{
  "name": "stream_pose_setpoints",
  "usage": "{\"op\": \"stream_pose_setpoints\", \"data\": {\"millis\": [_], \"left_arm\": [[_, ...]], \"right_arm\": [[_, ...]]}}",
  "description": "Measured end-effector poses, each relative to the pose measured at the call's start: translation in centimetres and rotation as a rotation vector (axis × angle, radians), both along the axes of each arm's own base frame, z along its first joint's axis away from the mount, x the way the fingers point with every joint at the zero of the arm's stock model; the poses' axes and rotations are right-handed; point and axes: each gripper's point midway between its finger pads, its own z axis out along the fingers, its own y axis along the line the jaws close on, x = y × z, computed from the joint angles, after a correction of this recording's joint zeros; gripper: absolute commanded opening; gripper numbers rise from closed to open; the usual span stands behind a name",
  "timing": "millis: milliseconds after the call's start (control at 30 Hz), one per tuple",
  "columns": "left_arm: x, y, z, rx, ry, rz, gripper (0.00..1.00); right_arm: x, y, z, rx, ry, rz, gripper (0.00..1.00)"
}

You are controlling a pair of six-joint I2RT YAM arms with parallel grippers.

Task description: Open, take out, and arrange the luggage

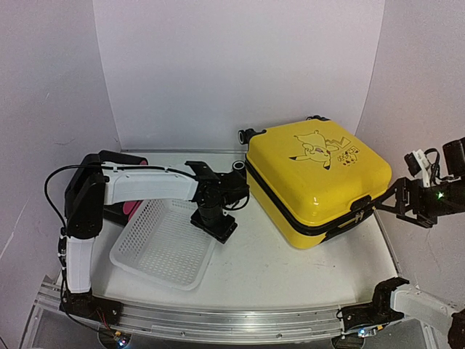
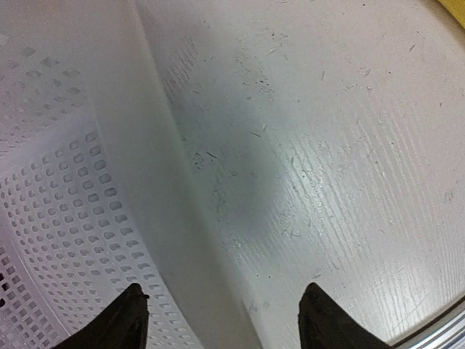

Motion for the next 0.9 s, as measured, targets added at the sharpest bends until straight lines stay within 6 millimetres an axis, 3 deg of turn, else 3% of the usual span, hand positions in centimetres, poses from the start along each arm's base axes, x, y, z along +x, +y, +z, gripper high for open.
{"op": "stream_pose_setpoints", "data": {"millis": [100,200,433,600,767,900], "left_arm": [[-0.3,1.1,-0.4,0.039,-0.018,-0.050,0.49],[-2.1,2.5,-1.1,0.096,-0.005,-0.162,0.40],[-6.2,6.7,-1.3,0.181,0.052,-0.412,0.32],[-8.8,9.5,-0.1,0.187,0.097,-0.524,0.29],[-11.0,11.5,1.7,0.156,0.146,-0.561,0.39],[-12.0,11.8,3.1,0.111,0.168,-0.560,0.58]], "right_arm": [[-0.2,-0.1,-0.3,-0.006,0.010,0.000,0.98],[-0.3,-0.1,-1.0,-0.008,0.031,0.002,0.98],[0.0,0.0,-1.5,-0.008,0.047,0.005,0.98],[0.1,0.1,-1.5,-0.006,0.041,0.008,0.98],[0.1,0.1,-1.6,-0.005,0.041,0.009,0.98],[0.0,0.1,-1.4,-0.005,0.030,0.010,0.98]]}}
